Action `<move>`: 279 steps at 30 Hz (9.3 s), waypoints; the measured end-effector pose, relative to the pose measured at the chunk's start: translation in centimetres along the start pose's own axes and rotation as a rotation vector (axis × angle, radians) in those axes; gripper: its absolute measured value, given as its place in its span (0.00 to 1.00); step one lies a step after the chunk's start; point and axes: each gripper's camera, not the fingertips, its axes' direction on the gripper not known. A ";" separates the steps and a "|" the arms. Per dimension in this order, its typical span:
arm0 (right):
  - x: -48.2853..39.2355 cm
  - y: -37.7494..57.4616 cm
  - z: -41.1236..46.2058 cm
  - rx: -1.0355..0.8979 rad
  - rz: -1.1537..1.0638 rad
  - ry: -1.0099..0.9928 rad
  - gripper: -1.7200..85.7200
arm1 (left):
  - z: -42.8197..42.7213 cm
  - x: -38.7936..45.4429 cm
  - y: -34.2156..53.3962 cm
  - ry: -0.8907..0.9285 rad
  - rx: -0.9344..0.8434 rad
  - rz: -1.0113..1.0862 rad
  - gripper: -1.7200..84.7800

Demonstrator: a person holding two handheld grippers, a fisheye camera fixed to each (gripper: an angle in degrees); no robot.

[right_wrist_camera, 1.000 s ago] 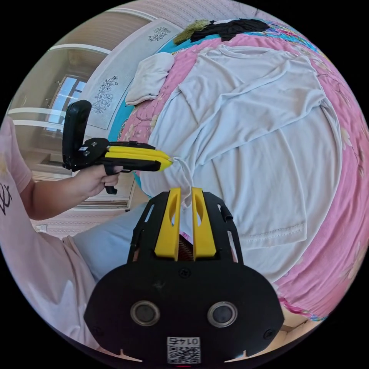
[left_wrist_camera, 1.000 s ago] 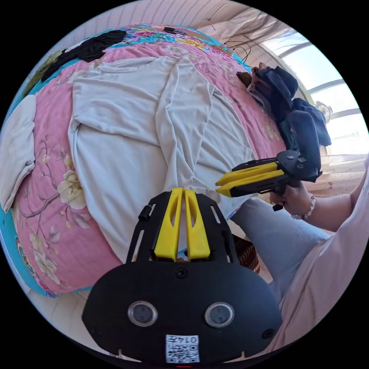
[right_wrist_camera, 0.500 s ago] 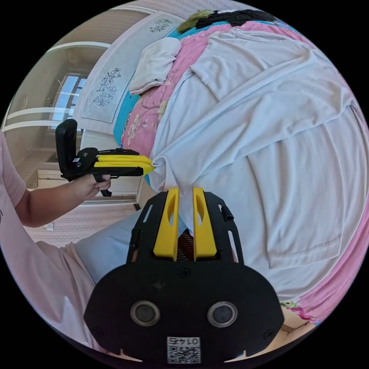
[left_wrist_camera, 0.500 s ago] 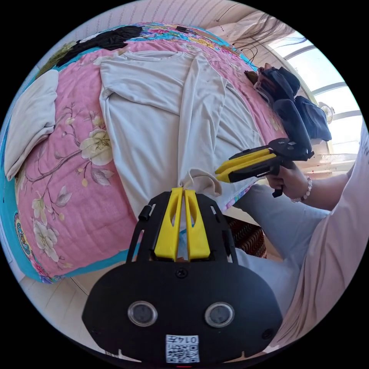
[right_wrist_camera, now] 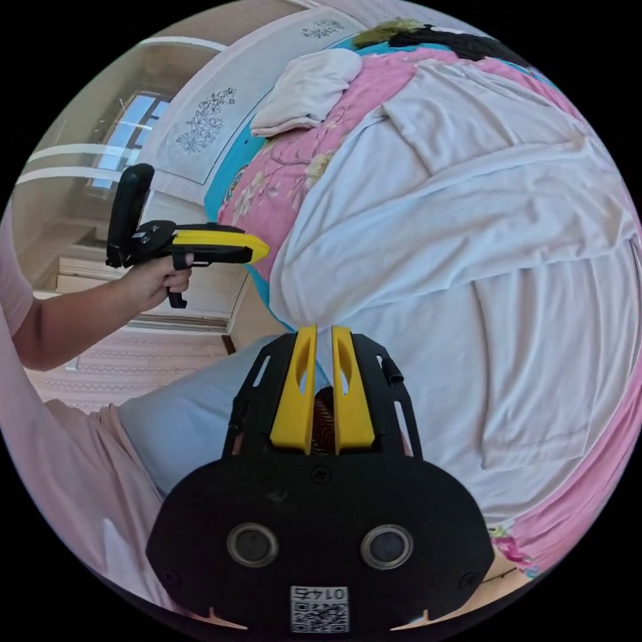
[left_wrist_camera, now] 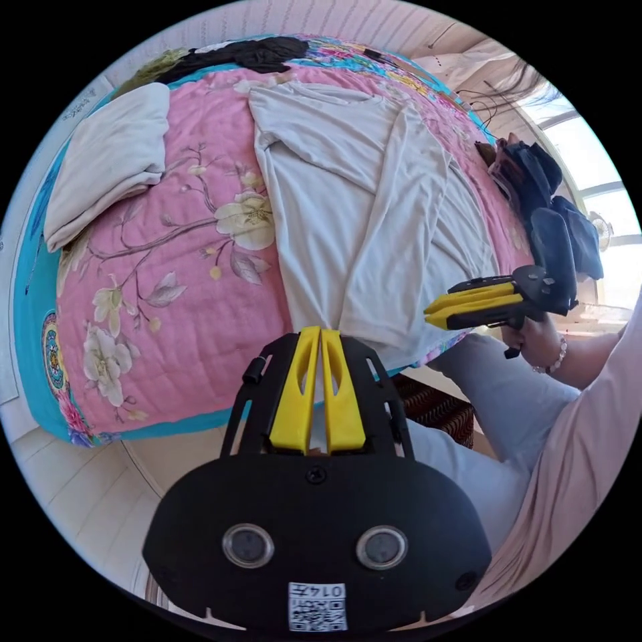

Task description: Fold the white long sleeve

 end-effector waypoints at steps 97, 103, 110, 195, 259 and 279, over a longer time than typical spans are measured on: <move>31.4 1.2 -37.8 0.473 0.279 0.450 0.14 | -12.9 -14.8 -30.3 0.034 0.392 -0.107 0.15; 33.7 0.0 -36.4 0.331 0.322 0.400 0.05 | -10.0 -16.7 -31.5 0.111 0.297 -0.164 0.15; 30.9 2.9 -37.8 0.388 0.226 0.361 0.03 | -11.5 -16.1 -28.2 0.057 0.323 -0.097 0.01; -16.4 28.8 4.3 0.087 -0.122 0.678 0.05 | 7.1 5.3 30.8 0.048 0.319 0.281 0.03; -6.0 37.5 1.6 0.329 0.329 0.542 0.17 | 12.7 26.1 -0.2 0.008 0.298 0.576 0.12; 2.3 37.2 2.4 0.295 0.413 0.398 0.08 | 18.1 31.9 -11.0 -0.131 0.070 0.584 0.05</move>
